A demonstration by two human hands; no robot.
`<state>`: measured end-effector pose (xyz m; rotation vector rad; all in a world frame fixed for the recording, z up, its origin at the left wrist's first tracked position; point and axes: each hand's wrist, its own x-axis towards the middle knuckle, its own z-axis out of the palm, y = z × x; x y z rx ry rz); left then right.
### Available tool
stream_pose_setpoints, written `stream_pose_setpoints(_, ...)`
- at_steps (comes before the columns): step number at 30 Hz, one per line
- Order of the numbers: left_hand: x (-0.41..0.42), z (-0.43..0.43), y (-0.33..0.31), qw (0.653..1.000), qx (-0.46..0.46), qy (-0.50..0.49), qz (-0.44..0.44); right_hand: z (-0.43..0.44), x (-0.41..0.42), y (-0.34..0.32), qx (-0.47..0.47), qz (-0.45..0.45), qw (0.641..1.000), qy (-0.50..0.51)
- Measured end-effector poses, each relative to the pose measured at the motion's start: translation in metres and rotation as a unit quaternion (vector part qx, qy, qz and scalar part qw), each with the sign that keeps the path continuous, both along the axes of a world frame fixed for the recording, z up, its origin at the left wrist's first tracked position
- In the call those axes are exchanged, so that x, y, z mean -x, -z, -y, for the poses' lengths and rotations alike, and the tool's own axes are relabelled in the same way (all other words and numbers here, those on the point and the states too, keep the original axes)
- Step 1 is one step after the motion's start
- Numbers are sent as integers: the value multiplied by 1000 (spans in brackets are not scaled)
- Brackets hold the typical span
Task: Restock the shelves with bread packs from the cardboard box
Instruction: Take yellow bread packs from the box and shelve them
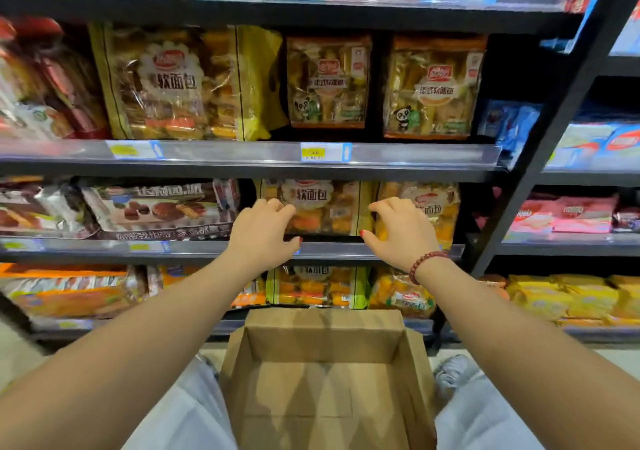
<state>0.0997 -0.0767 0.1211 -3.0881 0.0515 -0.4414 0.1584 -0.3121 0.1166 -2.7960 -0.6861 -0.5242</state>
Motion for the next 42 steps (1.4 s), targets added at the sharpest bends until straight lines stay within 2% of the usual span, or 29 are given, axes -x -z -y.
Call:
stream_pose_setpoints(8, -25, -23, 66, 996, 39, -35, -65, -25, -26, 56, 22, -68, 997, 7)
stream_pose_setpoints(13, -59, -42, 91, 994, 56, -67, -71, -40, -57, 85, -18, -115, 993, 17)
stream_pose_setpoints(20, -113, -70, 120, 980, 141, -125, -57, -55, -120, 116, -87, -178, 978, 68)
stream_pose_setpoints(26, -150, -83, 137, 970, 184, -141, -79, -66, -166, 133, -32, -205, 970, 122)
stream_pose_setpoints(29, -159, -86, 141, 965, 197, -148, -95, -77, -176, 138, -39, -222, 963, 148)
stream_pose_setpoints(35, -158, -96, 147, 965, 198, -156, -73, -97, -168, 146, -36, -177, 978, 106)
stream_pose_setpoints(38, -155, -97, 145, 969, 168, -161, -77, -94, -163, 145, -11, -159, 978, 131)
stream_pose_setpoints(42, -158, -87, 136, 988, 57, -145, -12, -97, -153, 144, 52, -27, 985, 165)
